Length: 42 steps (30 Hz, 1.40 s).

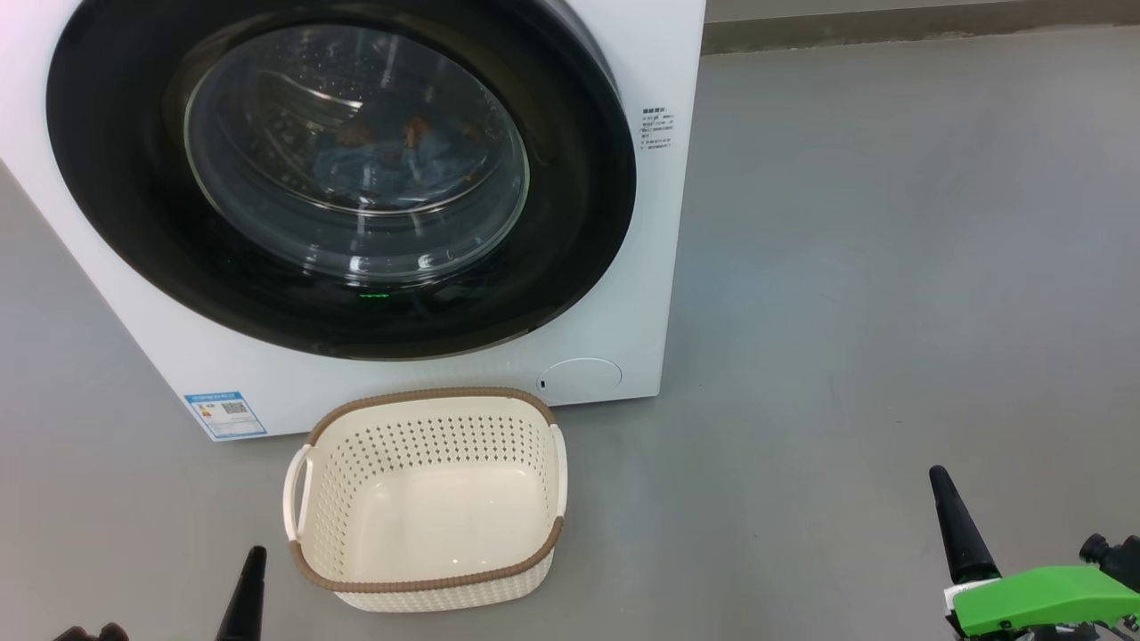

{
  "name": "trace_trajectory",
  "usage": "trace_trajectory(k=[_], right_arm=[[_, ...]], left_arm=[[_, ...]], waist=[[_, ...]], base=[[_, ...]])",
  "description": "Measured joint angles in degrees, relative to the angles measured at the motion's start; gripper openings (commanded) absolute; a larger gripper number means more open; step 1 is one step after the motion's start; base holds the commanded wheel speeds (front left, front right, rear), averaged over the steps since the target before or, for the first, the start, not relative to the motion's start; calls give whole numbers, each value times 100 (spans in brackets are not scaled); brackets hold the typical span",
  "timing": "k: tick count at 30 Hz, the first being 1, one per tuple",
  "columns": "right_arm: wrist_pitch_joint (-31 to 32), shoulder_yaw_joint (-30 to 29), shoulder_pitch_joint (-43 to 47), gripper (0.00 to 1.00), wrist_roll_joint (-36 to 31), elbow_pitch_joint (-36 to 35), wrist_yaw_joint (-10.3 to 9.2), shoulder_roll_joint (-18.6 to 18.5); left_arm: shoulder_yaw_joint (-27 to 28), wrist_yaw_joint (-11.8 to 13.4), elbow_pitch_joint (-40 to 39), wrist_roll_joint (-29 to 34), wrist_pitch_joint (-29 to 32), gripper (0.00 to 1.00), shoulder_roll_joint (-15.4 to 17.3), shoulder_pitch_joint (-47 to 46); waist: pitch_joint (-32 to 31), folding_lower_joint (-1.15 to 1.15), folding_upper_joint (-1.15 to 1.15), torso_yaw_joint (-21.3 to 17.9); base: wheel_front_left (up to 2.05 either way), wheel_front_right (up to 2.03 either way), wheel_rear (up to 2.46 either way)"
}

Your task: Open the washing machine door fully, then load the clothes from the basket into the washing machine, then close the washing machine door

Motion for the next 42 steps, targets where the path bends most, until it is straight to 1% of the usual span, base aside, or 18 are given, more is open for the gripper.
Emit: trace_trajectory(k=[42], right_arm=[[706, -183, -197, 0, 2869, 92, -26, 100]], left_arm=[[445, 0, 24, -2260, 720, 0, -263, -403]], waist=[[42, 0, 0, -25]], base=[[0, 0, 0]])
